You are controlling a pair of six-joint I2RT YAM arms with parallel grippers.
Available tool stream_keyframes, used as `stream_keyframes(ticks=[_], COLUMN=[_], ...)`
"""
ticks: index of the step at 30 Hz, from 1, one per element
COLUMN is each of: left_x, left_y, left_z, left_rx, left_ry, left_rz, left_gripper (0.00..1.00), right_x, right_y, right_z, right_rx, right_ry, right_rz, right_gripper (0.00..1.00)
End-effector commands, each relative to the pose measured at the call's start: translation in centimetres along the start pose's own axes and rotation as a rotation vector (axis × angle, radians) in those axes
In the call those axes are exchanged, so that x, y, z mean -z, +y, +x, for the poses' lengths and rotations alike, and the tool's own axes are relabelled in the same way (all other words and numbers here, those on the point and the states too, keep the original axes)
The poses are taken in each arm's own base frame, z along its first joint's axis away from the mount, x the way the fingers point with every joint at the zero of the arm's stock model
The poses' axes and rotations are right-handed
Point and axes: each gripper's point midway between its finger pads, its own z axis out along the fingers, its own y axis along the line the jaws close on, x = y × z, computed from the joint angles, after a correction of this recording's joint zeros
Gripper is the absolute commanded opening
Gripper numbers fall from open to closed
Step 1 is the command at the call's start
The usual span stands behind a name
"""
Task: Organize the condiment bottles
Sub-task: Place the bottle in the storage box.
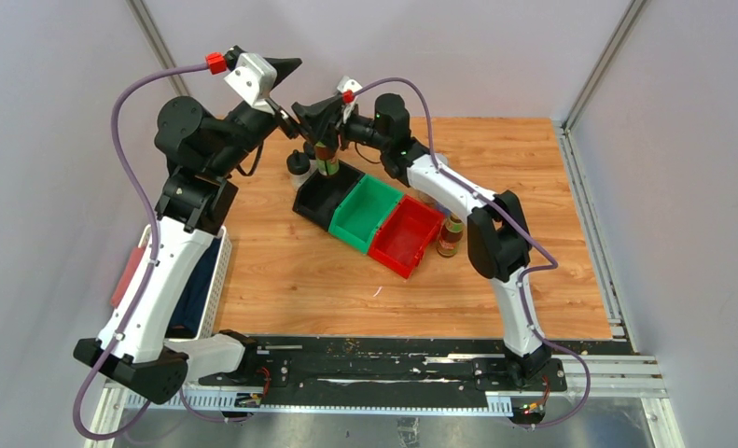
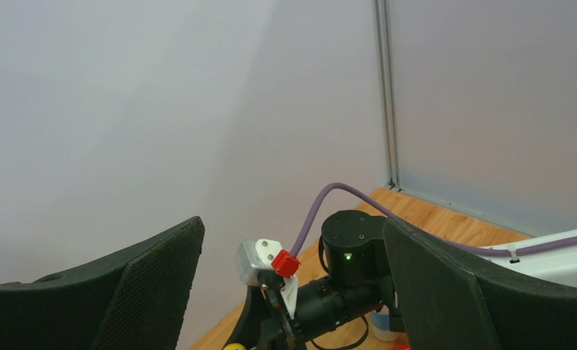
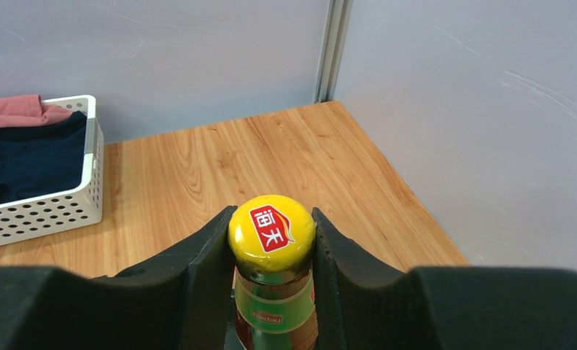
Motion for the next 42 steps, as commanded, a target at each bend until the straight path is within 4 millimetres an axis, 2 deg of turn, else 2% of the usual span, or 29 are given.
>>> stream_keyframes(ticks=[1, 15, 42], left_x=[-0.3, -0.9, -1.2], left_y=[-0.1, 0.0, 0.1], left_z=[-0.4, 0.8, 1.6], left_rx=[-0.011, -0.002, -0.007], left_ry=[-0.008, 0.012, 0.025], left_rz=[0.004, 0.002, 0.002], left_gripper=[1.0, 1.0, 1.0], right_x=[1.1, 1.2, 1.3], right_y=[-1.0, -2.1, -3.5], right_z=[-7.4, -5.0, 0.3], right_rx=[0.108, 0.075, -0.007], right_ry=[-0.18, -0.157, -0.097], right_rz=[0.02, 0.028, 0.041], right_gripper=[0.0, 0.0, 0.0])
